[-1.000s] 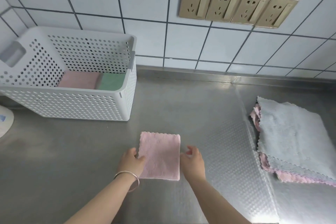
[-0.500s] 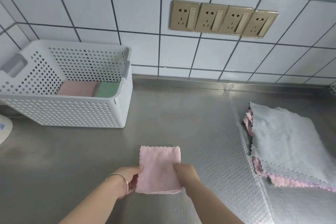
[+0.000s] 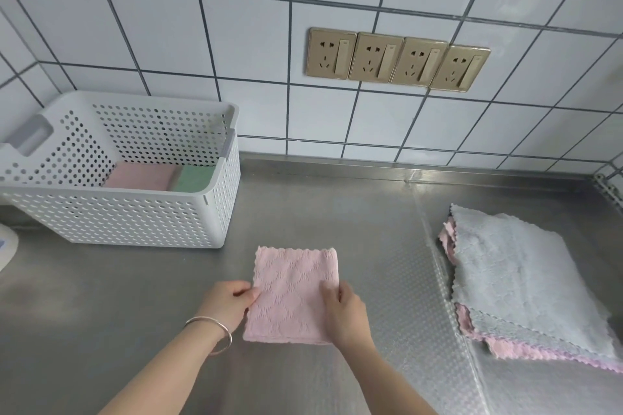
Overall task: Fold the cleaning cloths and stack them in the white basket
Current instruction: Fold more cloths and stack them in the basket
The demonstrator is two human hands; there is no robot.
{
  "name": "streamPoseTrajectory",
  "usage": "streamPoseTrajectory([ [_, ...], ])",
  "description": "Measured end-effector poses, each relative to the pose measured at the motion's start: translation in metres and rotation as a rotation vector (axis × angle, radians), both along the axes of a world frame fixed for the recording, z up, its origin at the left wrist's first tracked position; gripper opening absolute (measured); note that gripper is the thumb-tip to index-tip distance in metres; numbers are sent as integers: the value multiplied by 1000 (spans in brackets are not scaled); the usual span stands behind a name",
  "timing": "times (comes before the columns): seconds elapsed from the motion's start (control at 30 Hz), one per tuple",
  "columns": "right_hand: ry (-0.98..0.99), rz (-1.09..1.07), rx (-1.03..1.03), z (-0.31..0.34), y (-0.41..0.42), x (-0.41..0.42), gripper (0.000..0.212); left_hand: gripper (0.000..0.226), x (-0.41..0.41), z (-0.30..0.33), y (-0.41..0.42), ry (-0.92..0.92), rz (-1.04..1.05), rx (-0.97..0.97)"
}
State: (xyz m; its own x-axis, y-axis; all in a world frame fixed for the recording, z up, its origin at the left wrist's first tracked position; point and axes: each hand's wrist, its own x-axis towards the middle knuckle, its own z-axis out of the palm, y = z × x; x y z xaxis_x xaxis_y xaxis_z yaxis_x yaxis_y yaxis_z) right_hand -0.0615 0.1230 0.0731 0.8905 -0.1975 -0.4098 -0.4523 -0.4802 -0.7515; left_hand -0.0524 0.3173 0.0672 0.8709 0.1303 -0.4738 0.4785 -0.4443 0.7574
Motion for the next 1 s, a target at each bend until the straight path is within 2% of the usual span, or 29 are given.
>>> streamPoseTrajectory([
  [0.13,-155,1,-16,23,4,8,35,42,6,31,-2,-191,-4,155],
  [0.2,-210,-4,4,34,7,14,35,42,6,44,-1,-265,26,183],
  [0.37,-294,-13,61,60,31,24,35,18,6,77,20,-412,103,225],
  [0.5,-374,-4,85,77,63,38,36,18,12,98,51,-503,178,200],
  [0.7,-498,68,67,112,134,66,36,8,37,133,121,-593,170,365],
  [0.87,-525,36,174,138,204,117,36,13,90,167,194,-709,174,487],
  [1.0,-383,95,97,127,248,168,35,17,142,168,243,-665,138,569],
])
